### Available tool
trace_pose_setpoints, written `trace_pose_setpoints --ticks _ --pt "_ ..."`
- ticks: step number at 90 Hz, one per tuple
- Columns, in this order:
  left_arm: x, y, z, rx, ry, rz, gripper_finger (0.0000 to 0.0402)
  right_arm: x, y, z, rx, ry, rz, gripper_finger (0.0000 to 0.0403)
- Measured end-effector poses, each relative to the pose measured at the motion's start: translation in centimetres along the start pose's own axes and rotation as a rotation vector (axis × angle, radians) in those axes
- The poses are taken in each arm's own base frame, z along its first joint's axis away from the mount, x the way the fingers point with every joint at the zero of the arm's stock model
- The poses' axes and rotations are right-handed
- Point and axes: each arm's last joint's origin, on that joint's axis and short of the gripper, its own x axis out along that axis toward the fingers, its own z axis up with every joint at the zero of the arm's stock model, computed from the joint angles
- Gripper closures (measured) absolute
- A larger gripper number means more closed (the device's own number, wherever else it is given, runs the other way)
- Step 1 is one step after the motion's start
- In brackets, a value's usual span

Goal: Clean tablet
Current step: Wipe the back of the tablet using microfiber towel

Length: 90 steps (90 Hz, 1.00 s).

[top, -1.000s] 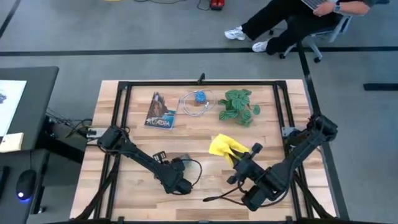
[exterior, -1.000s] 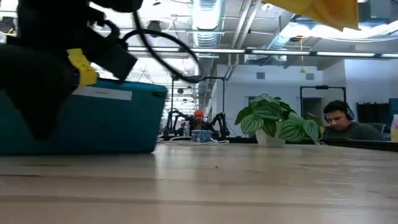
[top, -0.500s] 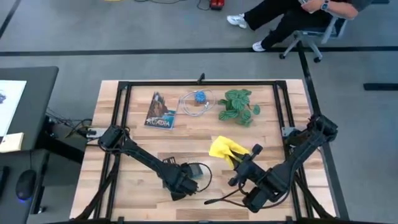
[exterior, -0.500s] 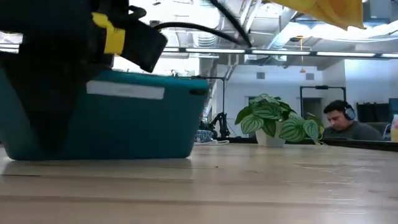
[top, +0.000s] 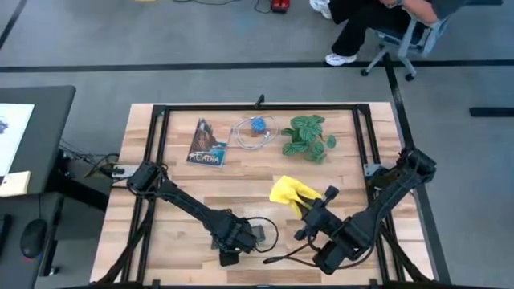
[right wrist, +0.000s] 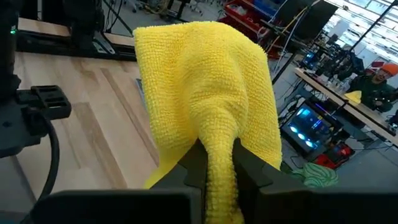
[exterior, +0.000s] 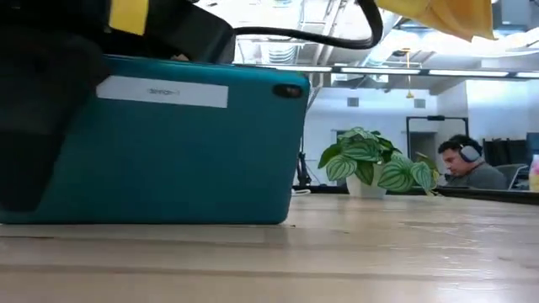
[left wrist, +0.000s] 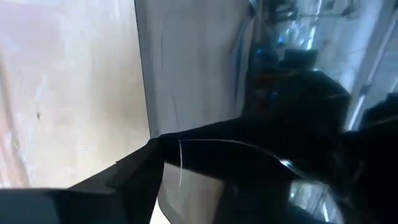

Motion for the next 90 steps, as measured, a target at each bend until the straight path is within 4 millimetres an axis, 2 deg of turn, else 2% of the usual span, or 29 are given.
trace_pose_setpoints --ticks 12,27,51,64,77,90 --pt "-0.3 1.2 -0.2 -0.005 0.032 0.085 0.0134 0.0 0.0 0.0 0.000 0.000 0.000 0.0378" --pt "-0.7 2.8 -0.7 -0.018 0.022 0.329 0.0134 0.0 0.0 0.0 -0.002 0.003 0.002 0.0378" --pt "-0.1 3.2 -0.4 -0.017 0.030 0.269 0.0134 0.0 0.1 -0.1 -0.003 0.022 0.014 0.0378" --pt "-1.1 4.3 -0.9 -0.002 0.092 0.386 0.0136 0.1 0.2 -0.2 -0.008 0.027 0.016 0.0378" --pt "-2.2 7.5 0.1 0.009 0.104 0.450 0.0169 0.1 0.2 -0.2 -0.007 0.029 0.015 0.0378" --pt "-3.0 12.4 1.5 0.037 0.130 0.459 0.0223 0.1 0.2 -0.2 -0.006 0.043 0.024 0.0378"
